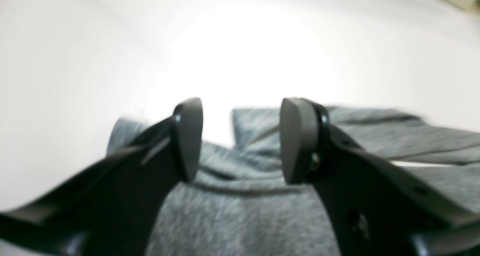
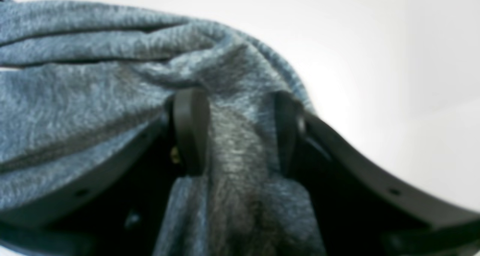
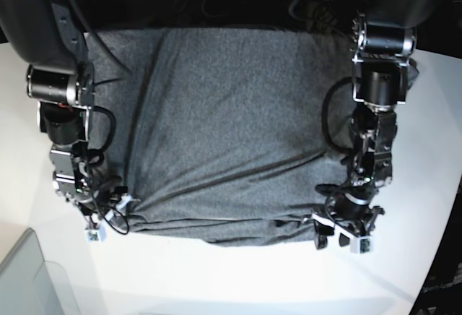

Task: Layout the t-shirt on the table in an organized manner, then fold the t-shirt properly
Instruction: 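Lower the shirt and shift both grippers to grasp the hem edges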

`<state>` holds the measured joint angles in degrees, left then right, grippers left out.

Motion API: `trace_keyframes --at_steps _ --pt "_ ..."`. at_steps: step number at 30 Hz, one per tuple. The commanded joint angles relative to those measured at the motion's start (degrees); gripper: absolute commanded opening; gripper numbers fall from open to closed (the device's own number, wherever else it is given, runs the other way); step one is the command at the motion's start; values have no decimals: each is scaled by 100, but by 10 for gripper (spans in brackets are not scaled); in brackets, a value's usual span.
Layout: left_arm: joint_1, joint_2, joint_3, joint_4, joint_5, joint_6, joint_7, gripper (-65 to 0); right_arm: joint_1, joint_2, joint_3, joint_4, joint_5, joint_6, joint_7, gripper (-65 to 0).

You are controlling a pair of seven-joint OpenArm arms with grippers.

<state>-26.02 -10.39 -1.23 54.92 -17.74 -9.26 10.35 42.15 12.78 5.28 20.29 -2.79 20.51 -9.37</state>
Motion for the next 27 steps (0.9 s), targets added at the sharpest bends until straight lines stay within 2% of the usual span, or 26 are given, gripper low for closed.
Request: trace_keyframes --at_steps 1,4,7,10,12,15,18,24,27 --pt "-172 -29 -4 148 2 7 -134 -327 194 63 4 94 37 -25 159 -355" --pt "-427 129 -13 -265 20 16 -160 -327 185 54 4 76 37 -25 159 -355" --pt "-875 296 -22 -1417 20 16 -213 -326 176 46 4 67 37 -25 159 -355" --pt "-1341 455 5 -2630 20 -19 -758 -326 176 46 4 67 37 -16 123 -355" --pt "-1499 560 5 -3114 20 -19 -1268 -326 176 46 4 67 37 -16 123 -355" --pt "-1754 631 5 -3720 29 -11 -1699 -326 159 46 4 67 37 -16 115 -355" --pt "-1877 718 14 -4098 29 -11 -1769 -326 18 46 4 111 46 -16 123 -355" --pt "-1851 718 22 -4186 29 7 -1716 -326 -149 46 4 111 46 -7 150 -355" --pt "-1481 674 22 -4168 29 16 -1716 -326 -211 46 4 111 46 -7 141 -355"
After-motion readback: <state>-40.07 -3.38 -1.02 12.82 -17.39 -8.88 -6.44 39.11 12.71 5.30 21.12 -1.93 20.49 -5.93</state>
